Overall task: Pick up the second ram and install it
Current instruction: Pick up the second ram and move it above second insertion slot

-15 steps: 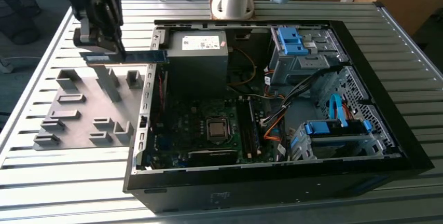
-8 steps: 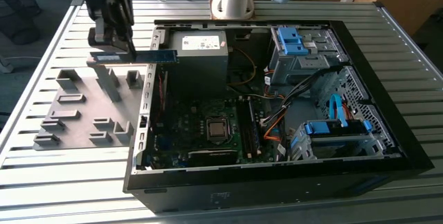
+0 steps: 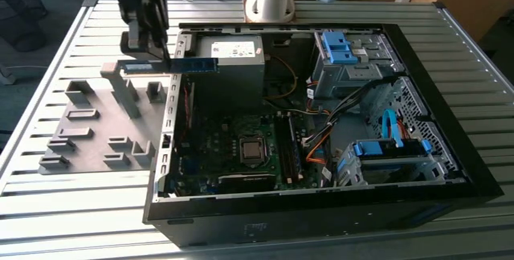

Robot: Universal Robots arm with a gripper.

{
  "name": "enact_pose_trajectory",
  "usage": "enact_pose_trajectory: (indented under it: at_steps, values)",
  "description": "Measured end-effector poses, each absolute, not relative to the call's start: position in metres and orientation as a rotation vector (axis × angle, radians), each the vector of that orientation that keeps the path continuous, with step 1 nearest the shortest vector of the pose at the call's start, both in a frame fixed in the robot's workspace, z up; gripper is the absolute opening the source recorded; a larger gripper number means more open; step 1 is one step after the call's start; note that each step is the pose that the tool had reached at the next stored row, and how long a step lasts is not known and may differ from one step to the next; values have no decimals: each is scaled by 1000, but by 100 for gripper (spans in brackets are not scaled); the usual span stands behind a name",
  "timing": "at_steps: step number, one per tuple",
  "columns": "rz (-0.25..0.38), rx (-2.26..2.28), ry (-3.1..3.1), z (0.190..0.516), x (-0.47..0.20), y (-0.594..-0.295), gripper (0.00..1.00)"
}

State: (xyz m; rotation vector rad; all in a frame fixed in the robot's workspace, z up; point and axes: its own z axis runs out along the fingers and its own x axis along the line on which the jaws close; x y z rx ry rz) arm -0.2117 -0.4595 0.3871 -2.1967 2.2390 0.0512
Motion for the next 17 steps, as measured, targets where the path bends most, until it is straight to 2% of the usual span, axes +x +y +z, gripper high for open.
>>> enact_pose_trajectory:
  at_steps: [17]
  values:
    - [51, -2197, 2239, 387, -174, -459, 14]
